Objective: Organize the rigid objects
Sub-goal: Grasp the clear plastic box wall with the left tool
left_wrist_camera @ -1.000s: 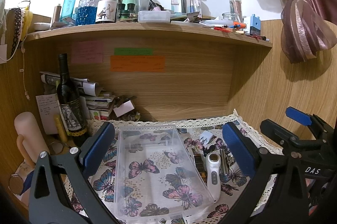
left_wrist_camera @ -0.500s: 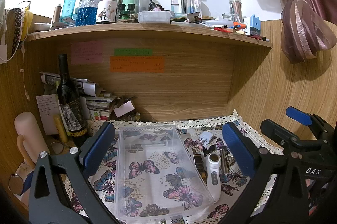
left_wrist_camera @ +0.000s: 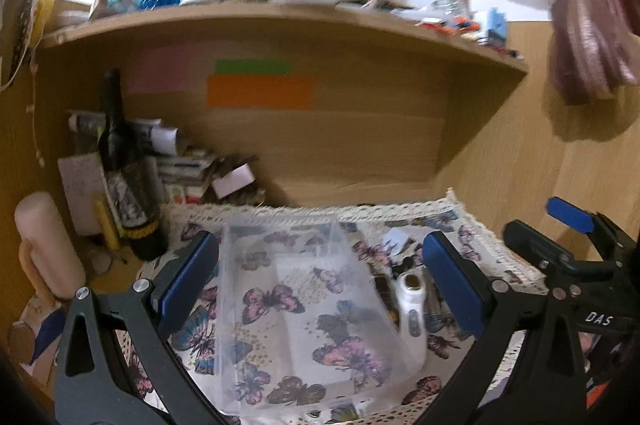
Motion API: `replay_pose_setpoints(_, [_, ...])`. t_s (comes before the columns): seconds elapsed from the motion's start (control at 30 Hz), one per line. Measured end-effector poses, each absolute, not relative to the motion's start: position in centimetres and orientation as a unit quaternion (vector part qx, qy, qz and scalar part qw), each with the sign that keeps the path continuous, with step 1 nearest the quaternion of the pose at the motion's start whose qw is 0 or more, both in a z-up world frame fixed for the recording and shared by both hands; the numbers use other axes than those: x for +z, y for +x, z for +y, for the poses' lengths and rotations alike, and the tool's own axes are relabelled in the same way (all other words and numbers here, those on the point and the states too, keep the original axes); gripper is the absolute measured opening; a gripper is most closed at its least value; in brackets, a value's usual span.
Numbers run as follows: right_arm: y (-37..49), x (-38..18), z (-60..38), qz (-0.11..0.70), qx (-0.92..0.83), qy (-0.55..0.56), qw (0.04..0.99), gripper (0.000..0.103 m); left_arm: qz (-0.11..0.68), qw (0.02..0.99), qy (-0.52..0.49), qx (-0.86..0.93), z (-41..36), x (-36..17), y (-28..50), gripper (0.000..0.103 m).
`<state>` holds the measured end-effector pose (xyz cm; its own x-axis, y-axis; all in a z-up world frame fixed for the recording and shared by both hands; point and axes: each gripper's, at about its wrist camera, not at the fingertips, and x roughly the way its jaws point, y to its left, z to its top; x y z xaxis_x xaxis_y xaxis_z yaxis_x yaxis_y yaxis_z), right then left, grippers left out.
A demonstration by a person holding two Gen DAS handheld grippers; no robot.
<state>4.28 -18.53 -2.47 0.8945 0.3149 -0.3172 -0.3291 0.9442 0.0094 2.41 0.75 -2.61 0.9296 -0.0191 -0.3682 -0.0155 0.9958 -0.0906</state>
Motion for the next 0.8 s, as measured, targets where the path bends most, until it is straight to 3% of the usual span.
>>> replay_pose_setpoints(0.07, [5.0, -3.0, -18.5, 0.173, 0.163, -0.024, 0.971, 0.100, 0.202, 0.978, -0.049, 0.012, 1.3, -3.3, 3.0, 0.088])
replay_pose_setpoints(0.13, [5.8, -3.6, -18.5, 0.189, 0.163, -0.024, 0.968, 0.092, 0.223, 0.973, -0.051, 0.024, 2.0, -4.0, 3.8, 0.081])
replay_pose_setpoints(0.2, [6.7, -4.3, -18.5, 0.211, 0.163, -0.024, 0.963, 0.087, 0.241, 0.969, -0.056, 0.028, 2.9, -4.8, 4.4, 0.080])
replay_pose_setpoints(0.43, [9.2, -6.7, -19.5, 0.279, 0.146, -0.023, 0.949, 0.067, 0.304, 0.950, -0.059, 0.046, 5.8, -7.3, 6.3, 0.058])
replay_pose_setpoints(0.8, [12.1, -9.2, -20.8, 0.347, 0.117, -0.031, 0.930, 0.047, 0.408, 0.909, -0.074, 0.025, 9.1, -10.9, 9.3, 0.033])
